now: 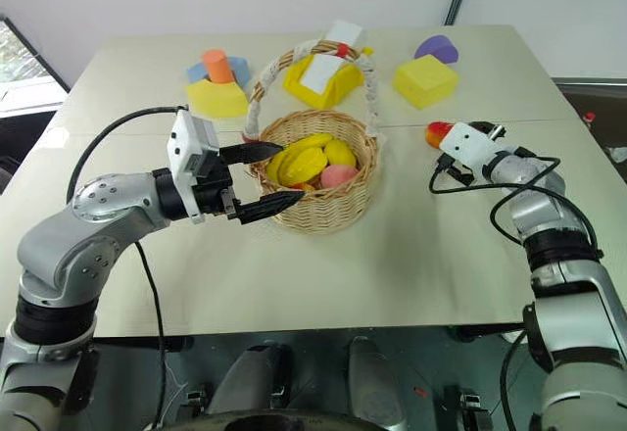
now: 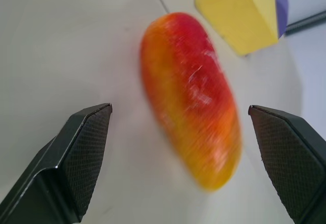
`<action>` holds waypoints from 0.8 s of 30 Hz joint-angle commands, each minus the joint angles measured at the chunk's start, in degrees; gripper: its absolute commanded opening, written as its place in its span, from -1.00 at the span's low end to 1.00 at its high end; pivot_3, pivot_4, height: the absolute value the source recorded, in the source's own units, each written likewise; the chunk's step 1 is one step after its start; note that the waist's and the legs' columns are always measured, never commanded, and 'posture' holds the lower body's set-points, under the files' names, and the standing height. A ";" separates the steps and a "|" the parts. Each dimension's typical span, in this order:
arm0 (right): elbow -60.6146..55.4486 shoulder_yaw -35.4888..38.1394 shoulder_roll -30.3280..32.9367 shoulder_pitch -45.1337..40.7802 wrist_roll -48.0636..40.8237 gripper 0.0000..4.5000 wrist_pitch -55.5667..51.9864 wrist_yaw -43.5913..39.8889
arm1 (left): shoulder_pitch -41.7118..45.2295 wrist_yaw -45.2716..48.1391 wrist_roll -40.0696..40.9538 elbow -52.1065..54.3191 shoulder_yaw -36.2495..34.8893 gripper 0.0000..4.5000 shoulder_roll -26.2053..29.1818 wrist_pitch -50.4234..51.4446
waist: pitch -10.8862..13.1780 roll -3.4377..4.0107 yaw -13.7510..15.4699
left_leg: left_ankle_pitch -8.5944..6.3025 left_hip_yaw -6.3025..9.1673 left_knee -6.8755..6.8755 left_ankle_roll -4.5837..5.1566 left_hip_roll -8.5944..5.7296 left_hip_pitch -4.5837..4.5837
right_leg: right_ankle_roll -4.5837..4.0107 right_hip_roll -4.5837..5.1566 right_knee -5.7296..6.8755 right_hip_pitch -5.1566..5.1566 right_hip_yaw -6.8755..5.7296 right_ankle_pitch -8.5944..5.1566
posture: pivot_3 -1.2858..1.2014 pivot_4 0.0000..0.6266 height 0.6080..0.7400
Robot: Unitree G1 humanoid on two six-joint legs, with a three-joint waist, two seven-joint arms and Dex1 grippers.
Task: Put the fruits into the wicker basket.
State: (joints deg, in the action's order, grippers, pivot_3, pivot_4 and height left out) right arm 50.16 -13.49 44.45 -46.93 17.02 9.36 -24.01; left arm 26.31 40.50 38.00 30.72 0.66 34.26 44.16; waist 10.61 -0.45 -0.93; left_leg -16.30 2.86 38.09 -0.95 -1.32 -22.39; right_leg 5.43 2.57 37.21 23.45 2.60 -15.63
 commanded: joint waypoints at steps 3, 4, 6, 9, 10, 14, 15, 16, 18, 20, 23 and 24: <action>11.55 -2.19 -1.26 -6.31 5.02 1.00 6.17 4.32 | -0.38 -1.31 1.33 3.59 -0.94 0.98 -0.59 -0.48 | 0.00 0.00 -0.10 | 0.16 0.00 -0.01 -0.28 -0.02 -0.02 | 0.00 0.04 -0.02 0.01 0.03 0.00 | 0.03 -0.52 1.00; 13.02 -2.07 -1.64 -7.07 5.11 1.00 6.28 4.62 | -0.39 -1.60 1.03 3.66 -0.64 0.98 -0.70 -0.53 | 0.00 0.00 -0.15 | 0.16 -0.01 -0.01 -0.28 -0.02 -0.02 | 0.00 0.04 -0.02 0.00 0.04 0.00 | 0.03 -0.52 1.00; 15.30 -2.00 -2.18 -8.25 5.55 1.00 6.59 5.11 | -0.62 -1.55 1.02 4.06 -0.14 0.98 -0.90 -0.62 | 0.00 0.00 -0.22 | 0.16 -0.01 -0.01 -0.29 -0.02 -0.01 | 0.01 0.03 -0.03 0.00 0.06 0.00 | 0.03 -0.52 1.00; 17.95 -1.66 -2.84 -9.23 5.83 1.00 6.68 6.51 | -0.89 -1.04 0.52 4.41 0.94 0.98 -0.84 -1.14 | 0.00 0.00 -0.26 | 0.17 0.00 -0.01 -0.30 -0.01 0.01 | 0.01 0.01 0.01 -0.01 0.07 0.01 | 0.03 -0.52 1.00; 18.53 -1.63 -2.97 -9.32 5.88 1.00 6.82 6.74 | -0.70 -1.25 0.31 4.17 1.16 0.98 -1.06 -1.18 | 0.00 0.00 -0.25 | 0.18 0.00 0.00 -0.31 -0.01 0.01 | 0.00 0.02 0.02 -0.02 0.07 0.01 | 0.03 -0.52 1.00; 19.77 -1.85 -3.06 -9.32 6.33 0.64 7.44 7.42 | -0.01 -1.45 0.20 3.73 1.57 1.00 -2.02 -1.37 | 0.00 0.00 -0.19 | 0.18 0.01 0.01 -0.31 -0.02 0.01 | 0.01 0.02 0.02 -0.03 0.07 0.01 | 0.03 -0.52 1.00; 19.90 -1.82 -3.07 -9.31 6.40 0.41 7.62 7.57 | 0.04 -1.39 0.06 3.73 1.74 1.00 -2.19 -1.47 | 0.00 0.00 -0.21 | 0.18 0.01 0.01 -0.31 -0.02 0.02 | 0.01 0.02 0.02 -0.03 0.07 0.01 | 0.03 -0.52 1.00; 19.95 -1.79 -3.08 -9.30 6.48 0.20 7.78 7.72 | 0.07 -1.35 0.05 3.75 1.82 1.00 -2.33 -1.52 | 0.00 0.00 -0.26 | 0.18 0.01 0.01 -0.31 -0.02 0.01 | 0.01 0.02 0.02 -0.02 0.08 0.01 | 0.03 -0.52 1.00; 19.72 -1.79 -2.99 -9.12 6.75 -0.16 8.27 8.06 | 0.10 -1.37 0.03 3.85 1.95 1.00 -2.47 -1.58 | 0.00 0.00 -0.27 | 0.18 0.01 0.00 -0.31 -0.01 0.02 | 0.00 0.01 0.02 -0.02 0.08 0.01 | 0.03 -0.52 1.00; 19.56 -1.66 -2.93 -9.00 6.81 -0.16 8.48 8.33 | 0.10 -1.31 0.09 3.79 1.95 1.00 -2.55 -1.73 | 0.00 0.00 -0.27 | 0.18 0.01 0.00 -0.31 0.00 0.01 | 0.01 0.00 0.02 -0.02 0.08 0.01 | 0.03 -0.52 1.00; 18.29 -2.01 -2.03 -8.49 7.72 -0.16 9.49 9.46 | 0.33 -1.48 -0.05 3.53 1.87 1.00 -2.73 -2.28 | 0.00 0.00 -0.28 | 0.18 0.01 0.00 -0.31 -0.01 0.01 | 0.01 -0.01 0.03 -0.02 0.08 0.01 | 0.03 -0.52 1.00; 17.42 -2.08 -1.44 -8.19 8.09 -0.16 9.94 9.84 | 0.42 -1.56 -0.09 3.42 1.77 1.00 -2.81 -2.44 | 0.00 0.00 -0.28 | 0.18 0.01 0.00 -0.31 -0.01 0.01 | 0.00 -0.01 0.03 -0.02 0.08 0.01 | 0.03 -0.52 1.00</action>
State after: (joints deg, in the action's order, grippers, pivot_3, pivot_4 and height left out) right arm 69.70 -15.67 41.29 -54.82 24.60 18.09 -15.39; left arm 25.59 39.12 37.89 32.89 3.21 31.59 43.19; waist 10.61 -0.45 -1.21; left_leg -16.12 2.87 38.09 -1.26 -1.32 -22.38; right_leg 5.44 2.56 37.23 23.43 2.67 -15.63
